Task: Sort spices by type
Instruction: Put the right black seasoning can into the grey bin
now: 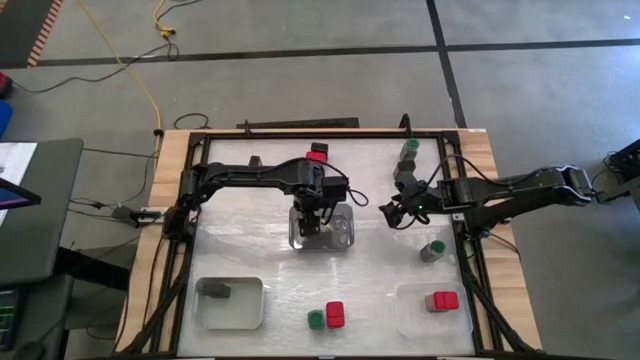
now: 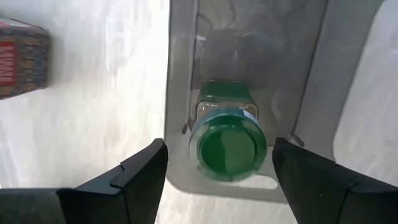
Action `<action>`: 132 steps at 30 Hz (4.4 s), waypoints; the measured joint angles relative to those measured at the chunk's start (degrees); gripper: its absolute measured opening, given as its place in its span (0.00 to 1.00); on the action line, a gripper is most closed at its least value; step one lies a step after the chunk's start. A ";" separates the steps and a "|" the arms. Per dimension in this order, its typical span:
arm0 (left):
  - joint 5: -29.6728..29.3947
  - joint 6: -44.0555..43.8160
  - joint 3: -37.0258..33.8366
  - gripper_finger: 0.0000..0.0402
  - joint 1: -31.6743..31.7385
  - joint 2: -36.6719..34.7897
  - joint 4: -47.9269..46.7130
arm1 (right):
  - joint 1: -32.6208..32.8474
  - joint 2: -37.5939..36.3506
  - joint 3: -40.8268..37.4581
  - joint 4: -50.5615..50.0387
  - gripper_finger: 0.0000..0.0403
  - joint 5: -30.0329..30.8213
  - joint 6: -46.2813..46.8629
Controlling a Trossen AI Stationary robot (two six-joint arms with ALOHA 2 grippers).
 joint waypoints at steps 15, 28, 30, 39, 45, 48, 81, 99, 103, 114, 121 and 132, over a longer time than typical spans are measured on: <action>1.87 9.05 -11.56 0.69 1.69 -16.89 14.91 | 0.00 0.00 0.00 0.33 0.79 0.01 3.98; 1.70 10.54 -45.21 0.69 6.85 -49.65 35.54 | -0.59 0.02 0.00 2.28 0.79 1.04 8.07; 1.77 11.31 -49.92 0.69 7.28 -53.93 37.95 | -0.92 0.02 0.00 5.60 0.79 4.25 9.22; 1.14 8.38 -65.97 0.69 9.61 -67.60 46.03 | -4.16 0.02 1.09 27.02 0.79 13.37 -5.08; -5.89 7.18 -71.99 0.69 10.60 -70.79 47.65 | -9.42 0.02 7.38 25.64 0.79 13.35 -15.65; -9.44 7.41 -73.35 0.69 10.81 -70.79 46.91 | -11.36 0.02 10.23 25.57 0.79 12.38 -21.06; -5.38 3.30 -75.42 0.69 13.38 -74.51 51.58 | -33.82 30.22 41.72 -31.54 0.74 -13.21 -66.22; -5.73 0.83 -75.39 0.69 13.38 -74.34 51.58 | -39.47 41.42 39.59 -39.85 0.74 -10.02 -86.00; -5.77 0.84 -75.39 0.69 13.36 -74.34 51.58 | -39.49 41.42 35.85 -39.65 0.74 -9.60 -87.00; -6.19 0.42 -75.38 0.69 13.35 -74.34 51.60 | -39.36 41.40 30.34 -33.75 0.70 -5.67 -87.76; -6.20 -7.44 -75.37 0.69 13.38 -74.34 51.67 | -39.36 41.40 30.36 -34.78 0.47 -5.70 -86.70; -6.19 -4.96 -75.35 0.69 13.38 -74.34 51.67 | -33.92 41.40 37.38 -44.63 0.37 -5.78 -73.64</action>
